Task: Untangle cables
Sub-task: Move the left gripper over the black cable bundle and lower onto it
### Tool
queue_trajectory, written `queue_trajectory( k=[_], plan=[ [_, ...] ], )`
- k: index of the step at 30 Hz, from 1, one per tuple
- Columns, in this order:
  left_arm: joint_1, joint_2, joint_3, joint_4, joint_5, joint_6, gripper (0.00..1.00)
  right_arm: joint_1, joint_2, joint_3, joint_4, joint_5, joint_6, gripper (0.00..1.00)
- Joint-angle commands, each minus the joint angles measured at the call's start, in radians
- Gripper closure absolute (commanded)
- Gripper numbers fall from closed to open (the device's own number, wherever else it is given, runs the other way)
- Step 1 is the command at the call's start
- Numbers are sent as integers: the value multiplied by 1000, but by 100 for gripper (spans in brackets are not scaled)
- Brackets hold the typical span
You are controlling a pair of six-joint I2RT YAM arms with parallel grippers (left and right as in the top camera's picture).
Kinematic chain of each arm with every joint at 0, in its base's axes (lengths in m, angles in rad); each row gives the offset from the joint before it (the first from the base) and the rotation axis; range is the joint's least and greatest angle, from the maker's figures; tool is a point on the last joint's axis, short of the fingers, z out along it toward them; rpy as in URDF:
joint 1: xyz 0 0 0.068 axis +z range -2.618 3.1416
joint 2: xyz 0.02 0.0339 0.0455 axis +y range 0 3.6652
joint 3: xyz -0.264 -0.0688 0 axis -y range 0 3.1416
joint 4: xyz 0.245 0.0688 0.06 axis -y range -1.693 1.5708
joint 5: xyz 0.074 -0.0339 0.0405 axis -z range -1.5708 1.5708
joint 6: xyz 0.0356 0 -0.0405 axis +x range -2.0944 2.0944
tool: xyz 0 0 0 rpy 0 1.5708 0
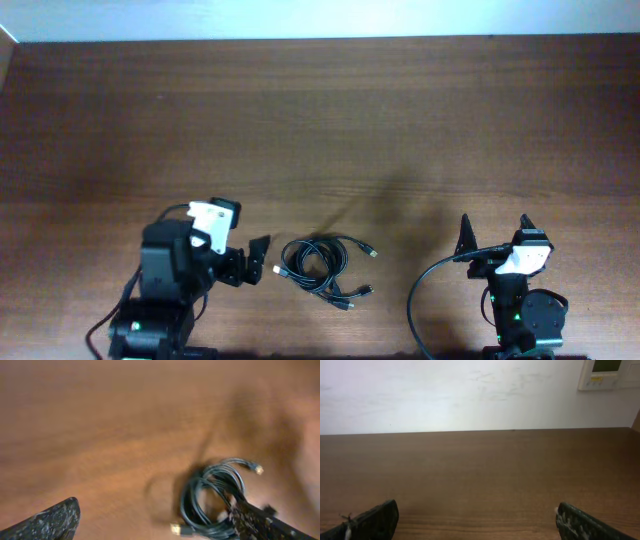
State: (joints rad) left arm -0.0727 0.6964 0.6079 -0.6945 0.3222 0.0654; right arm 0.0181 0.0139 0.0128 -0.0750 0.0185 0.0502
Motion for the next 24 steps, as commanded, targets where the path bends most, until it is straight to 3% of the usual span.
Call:
queue_trajectory(
  k=[1,11,24],
  plan=[
    [-56,84,92,-43,45,46,1,-6,-11,-7,-5,9,8,1],
    [-241,400,322,-208,-44,61,1,-6,-11,-7,-5,9,8,1],
    [-359,700,324,-196,-80,-28,1,-6,-11,-7,-5,9,8,1]
  ],
)
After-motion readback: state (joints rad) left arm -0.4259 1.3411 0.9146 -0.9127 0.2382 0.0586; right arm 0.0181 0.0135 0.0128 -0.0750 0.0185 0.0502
